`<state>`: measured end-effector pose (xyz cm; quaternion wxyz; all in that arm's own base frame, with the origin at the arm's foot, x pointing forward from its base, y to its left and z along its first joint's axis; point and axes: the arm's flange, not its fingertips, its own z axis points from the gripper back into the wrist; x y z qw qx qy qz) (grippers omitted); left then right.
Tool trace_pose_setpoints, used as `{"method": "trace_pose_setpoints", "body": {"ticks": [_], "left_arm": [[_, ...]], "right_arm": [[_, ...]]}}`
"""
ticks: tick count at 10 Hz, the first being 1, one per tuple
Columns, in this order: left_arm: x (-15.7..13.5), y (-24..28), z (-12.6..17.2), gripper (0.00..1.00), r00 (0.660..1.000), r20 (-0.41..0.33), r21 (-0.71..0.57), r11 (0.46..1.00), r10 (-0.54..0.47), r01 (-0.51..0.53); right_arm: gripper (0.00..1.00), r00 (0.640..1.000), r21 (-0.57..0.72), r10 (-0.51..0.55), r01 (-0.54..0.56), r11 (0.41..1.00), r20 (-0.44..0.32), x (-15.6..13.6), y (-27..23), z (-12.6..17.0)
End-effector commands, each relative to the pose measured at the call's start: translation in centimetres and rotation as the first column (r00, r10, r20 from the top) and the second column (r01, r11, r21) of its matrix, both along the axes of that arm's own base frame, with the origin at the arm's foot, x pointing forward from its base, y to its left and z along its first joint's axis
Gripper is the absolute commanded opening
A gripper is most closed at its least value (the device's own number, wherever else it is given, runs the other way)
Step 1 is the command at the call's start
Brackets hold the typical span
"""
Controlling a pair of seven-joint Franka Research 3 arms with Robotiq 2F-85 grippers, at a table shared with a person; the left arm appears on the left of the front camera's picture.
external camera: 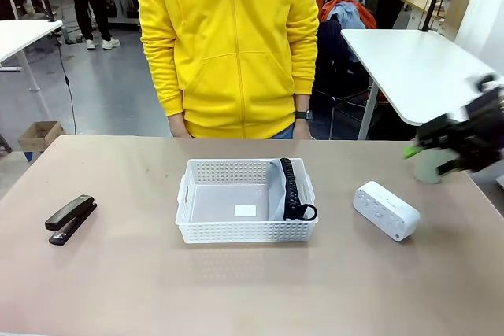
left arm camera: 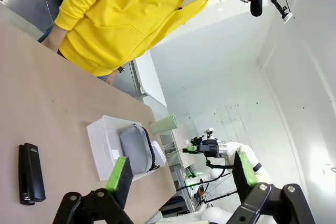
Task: Efficiently arrange items inside the basket to fit them all.
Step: Pick up the Digital clock and place it inside the Organizing basket.
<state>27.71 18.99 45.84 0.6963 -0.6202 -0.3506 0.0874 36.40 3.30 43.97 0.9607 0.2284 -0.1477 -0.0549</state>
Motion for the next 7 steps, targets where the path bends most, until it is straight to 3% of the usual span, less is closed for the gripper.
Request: {"method": "trace_pose_setpoints", "body": {"ticks": [1, 4, 7], "left_arm": [[-0.3, 0.1, 0.1, 1.0, 1.0, 0.02, 0.007, 1.0, -0.007, 0.007], [-0.3, 0.1, 0.1, 1.0, 1.0, 0.02, 0.007, 1.0, -0.007, 0.007], [-0.3, 0.1, 0.1, 1.0, 1.0, 0.02, 0.007, 1.0, -0.007, 0.007]], "right_arm": [[1.0, 0.996, -0.204, 0.018, -0.035, 0.978, -0.083, -0.7, 5.4, -3.7], [1.0, 0.992, -0.403, -0.014, -0.038, 0.914, -0.125, 0.3, 8.7, -7.3], [1.0, 0.995, -0.387, -0.04, 0.003, 0.922, -0.087, 0.1, 6.5, -5.2]]}}
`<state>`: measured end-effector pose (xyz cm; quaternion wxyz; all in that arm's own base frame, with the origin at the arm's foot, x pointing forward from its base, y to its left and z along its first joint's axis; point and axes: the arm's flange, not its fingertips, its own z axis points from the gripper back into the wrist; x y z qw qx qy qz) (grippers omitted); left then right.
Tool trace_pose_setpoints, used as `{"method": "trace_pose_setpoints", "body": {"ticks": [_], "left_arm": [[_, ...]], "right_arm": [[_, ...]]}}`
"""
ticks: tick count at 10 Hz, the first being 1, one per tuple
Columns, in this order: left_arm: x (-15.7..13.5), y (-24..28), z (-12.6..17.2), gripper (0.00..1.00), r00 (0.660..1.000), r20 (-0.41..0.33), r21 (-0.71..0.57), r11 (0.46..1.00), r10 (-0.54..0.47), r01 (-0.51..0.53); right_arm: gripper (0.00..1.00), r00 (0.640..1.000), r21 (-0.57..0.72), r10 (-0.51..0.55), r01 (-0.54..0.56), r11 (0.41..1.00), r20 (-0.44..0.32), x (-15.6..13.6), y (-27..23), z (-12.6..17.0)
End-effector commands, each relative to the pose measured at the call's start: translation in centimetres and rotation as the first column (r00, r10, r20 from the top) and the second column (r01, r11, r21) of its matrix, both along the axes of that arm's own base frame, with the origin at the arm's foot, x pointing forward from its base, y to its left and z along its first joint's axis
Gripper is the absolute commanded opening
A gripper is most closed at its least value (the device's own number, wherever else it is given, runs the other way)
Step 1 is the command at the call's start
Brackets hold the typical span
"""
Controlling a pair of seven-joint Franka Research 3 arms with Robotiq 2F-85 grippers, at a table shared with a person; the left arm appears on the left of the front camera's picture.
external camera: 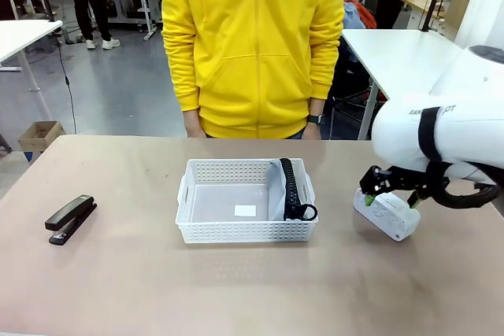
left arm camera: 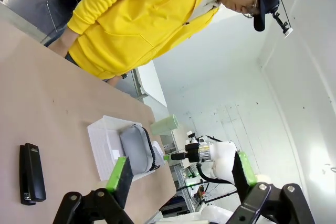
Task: Efficiently arrange items inside the basket to fit them all.
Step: Pick up the Digital clock and place it inside the Organizing basket.
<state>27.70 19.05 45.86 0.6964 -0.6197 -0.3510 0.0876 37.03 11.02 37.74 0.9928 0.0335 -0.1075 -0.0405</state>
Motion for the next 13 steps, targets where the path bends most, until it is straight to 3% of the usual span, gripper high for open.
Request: {"method": "trace_pose_setpoints", "body": {"ticks": [1, 5, 6, 10, 11, 13], "left_arm": [[-0.3, 0.0, 0.1, 1.0, 1.0, 0.02, 0.007, 1.0, -0.008, 0.008], [-0.3, 0.0, 0.1, 1.0, 1.0, 0.02, 0.007, 1.0, -0.008, 0.008], [-0.3, 0.0, 0.1, 1.0, 1.0, 0.02, 0.007, 1.0, -0.008, 0.008], [-0.3, 0.0, 0.1, 1.0, 1.0, 0.02, 0.007, 1.0, -0.008, 0.008], [-0.3, 0.0, 0.1, 1.0, 1.0, 0.02, 0.007, 1.0, -0.008, 0.008], [-0.3, 0.0, 0.1, 1.0, 1.0, 0.02, 0.007, 1.0, -0.008, 0.008]], "right_arm": [[1.0, 1.0, -0.015, -0.018, 0.018, 1.0, 0.01, -0.4, -1.9, 1.4], [1.0, 0.999, 0.085, 0.018, -0.021, 0.996, 0.031, 0.6, -3.1, 1.7], [1.0, 0.999, 0.024, -0.039, 0.039, 0.999, 0.018, 0.3, -2.7, 1.5], [1.0, 1.0, 0.034, -0.022, 0.022, 0.999, 0.016, 0.4, -2.8, 1.4], [1.0, 0.993, -0.029, 0.115, -0.115, 0.993, -0.002, 1.8, -2.1, 1.3], [1.0, 0.903, -0.062, 0.429, -0.43, 0.901, -0.03, 4.1, -1.6, 0.5]]}}
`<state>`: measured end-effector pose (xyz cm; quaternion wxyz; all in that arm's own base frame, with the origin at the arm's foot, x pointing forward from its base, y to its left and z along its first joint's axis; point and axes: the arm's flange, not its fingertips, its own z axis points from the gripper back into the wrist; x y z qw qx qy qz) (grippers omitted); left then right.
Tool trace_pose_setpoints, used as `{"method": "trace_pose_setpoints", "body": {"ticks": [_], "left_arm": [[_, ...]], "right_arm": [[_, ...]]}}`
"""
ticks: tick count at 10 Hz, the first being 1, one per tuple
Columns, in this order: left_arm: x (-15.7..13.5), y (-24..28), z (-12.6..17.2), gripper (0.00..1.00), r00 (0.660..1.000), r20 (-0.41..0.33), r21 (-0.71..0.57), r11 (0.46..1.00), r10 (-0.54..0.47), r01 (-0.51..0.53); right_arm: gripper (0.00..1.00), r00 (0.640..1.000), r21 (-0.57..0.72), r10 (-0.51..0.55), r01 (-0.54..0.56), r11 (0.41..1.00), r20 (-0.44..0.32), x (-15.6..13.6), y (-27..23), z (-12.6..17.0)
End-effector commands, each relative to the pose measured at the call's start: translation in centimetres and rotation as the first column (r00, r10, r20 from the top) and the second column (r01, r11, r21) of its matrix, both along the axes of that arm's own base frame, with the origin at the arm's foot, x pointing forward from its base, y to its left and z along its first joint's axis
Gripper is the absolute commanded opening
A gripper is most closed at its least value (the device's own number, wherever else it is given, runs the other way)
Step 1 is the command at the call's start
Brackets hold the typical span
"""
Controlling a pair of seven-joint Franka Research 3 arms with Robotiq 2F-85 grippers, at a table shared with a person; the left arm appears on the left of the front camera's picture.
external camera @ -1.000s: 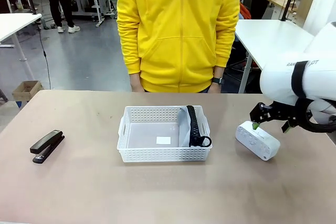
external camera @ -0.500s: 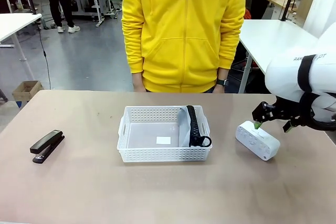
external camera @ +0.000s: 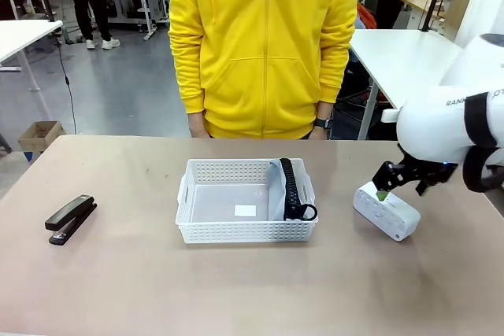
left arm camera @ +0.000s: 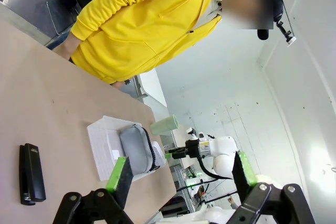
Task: Efficiently arrange items inside the basket to fit them all.
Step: Pick up the Digital clock and place it inside the Organizing basket.
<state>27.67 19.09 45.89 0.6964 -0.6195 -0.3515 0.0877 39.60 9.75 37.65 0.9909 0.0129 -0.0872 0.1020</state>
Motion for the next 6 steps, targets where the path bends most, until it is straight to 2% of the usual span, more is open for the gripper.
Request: {"method": "trace_pose_setpoints", "body": {"ticks": [1, 3, 5, 6], "left_arm": [[-0.2, 0.0, 0.1, 1.0, 1.0, 0.02, 0.007, 1.0, -0.009, 0.009], [-0.2, 0.0, 0.1, 1.0, 1.0, 0.02, 0.007, 1.0, -0.009, 0.009], [-0.2, 0.0, 0.1, 1.0, 1.0, 0.02, 0.007, 1.0, -0.009, 0.009], [-0.2, 0.0, 0.1, 1.0, 1.0, 0.02, 0.007, 1.0, -0.009, 0.009]], "right_arm": [[1.0, 0.954, -0.021, 0.299, -0.299, 0.954, 0.024, 1.9, -0.5, 0.2], [1.0, 0.899, -0.009, 0.433, -0.433, 0.901, 0.062, 2.2, -0.8, -0.3], [1.0, 0.898, 0.004, 0.438, -0.439, 0.898, 0.048, 2.8, -0.8, -0.4], [1.0, 0.931, 0.018, 0.364, -0.365, 0.931, 0.028, 3.1, -0.7, -0.4]]}}
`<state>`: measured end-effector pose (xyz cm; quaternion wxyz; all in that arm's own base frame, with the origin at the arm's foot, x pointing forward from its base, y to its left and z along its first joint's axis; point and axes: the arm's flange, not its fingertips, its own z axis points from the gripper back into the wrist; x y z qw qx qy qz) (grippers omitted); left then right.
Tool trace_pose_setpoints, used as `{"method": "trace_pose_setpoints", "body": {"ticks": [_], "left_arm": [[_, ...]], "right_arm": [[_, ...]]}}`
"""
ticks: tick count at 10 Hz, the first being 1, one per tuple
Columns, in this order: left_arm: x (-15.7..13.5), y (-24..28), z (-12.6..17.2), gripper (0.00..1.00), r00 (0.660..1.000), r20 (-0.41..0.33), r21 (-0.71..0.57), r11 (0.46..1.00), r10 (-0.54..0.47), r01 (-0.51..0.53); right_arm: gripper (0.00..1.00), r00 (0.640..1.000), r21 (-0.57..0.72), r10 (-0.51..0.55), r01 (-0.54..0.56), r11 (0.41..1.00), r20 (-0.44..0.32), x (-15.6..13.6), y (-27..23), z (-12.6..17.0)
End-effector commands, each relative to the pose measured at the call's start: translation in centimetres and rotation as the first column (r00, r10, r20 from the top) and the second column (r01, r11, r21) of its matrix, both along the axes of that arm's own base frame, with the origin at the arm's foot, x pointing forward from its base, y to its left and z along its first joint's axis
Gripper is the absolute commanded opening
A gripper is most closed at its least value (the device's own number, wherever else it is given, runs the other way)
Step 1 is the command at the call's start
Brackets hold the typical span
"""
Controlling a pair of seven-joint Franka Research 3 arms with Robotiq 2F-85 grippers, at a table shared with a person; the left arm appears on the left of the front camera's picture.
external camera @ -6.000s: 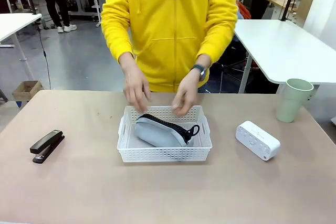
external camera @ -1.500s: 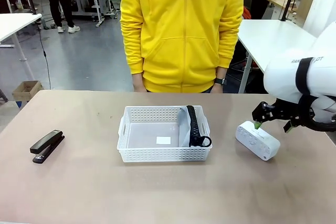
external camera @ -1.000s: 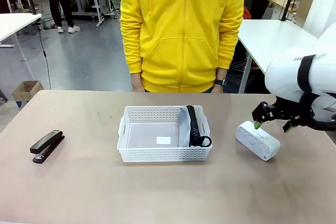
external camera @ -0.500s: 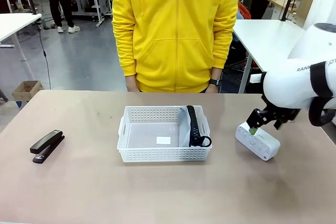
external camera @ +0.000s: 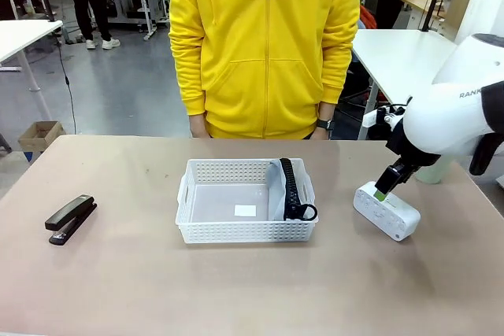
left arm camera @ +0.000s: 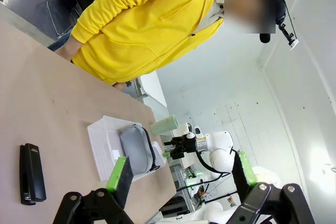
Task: Efficiently arrange items inside the basket to fit them all.
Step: Pick up the Digital clock and place it inside the Organizing basket.
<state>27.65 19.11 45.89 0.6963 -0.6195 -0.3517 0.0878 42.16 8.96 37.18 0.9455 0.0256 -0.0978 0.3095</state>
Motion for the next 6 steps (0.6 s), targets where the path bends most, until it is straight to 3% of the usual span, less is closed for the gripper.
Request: {"method": "trace_pose_setpoints", "body": {"ticks": [1, 2, 4, 6], "left_arm": [[-0.2, 0.0, 0.1, 1.0, 1.0, 0.02, 0.007, 1.0, -0.009, 0.009], [-0.2, 0.0, 0.1, 1.0, 1.0, 0.02, 0.007, 1.0, -0.009, 0.009], [-0.2, 0.0, 0.1, 1.0, 1.0, 0.02, 0.007, 1.0, -0.009, 0.009], [-0.2, 0.0, 0.1, 1.0, 1.0, 0.02, 0.007, 1.0, -0.009, 0.009]], "right_arm": [[1.0, 1.0, -0.009, 0.013, -0.013, 1.0, 0.004, -0.1, 0.4, 0.0], [1.0, 1.0, 0.0, 0.0, 0.0, 1.0, 0.0, 0.0, 0.0, 0.0], [1.0, 0.995, -0.014, 0.022, -0.023, 1.0, -0.094, 1.3, -0.8, -2.1], [1.0, 0.978, -0.058, 0.129, -0.14, 0.989, -0.161, 2.5, -0.9, -4.0]]}}
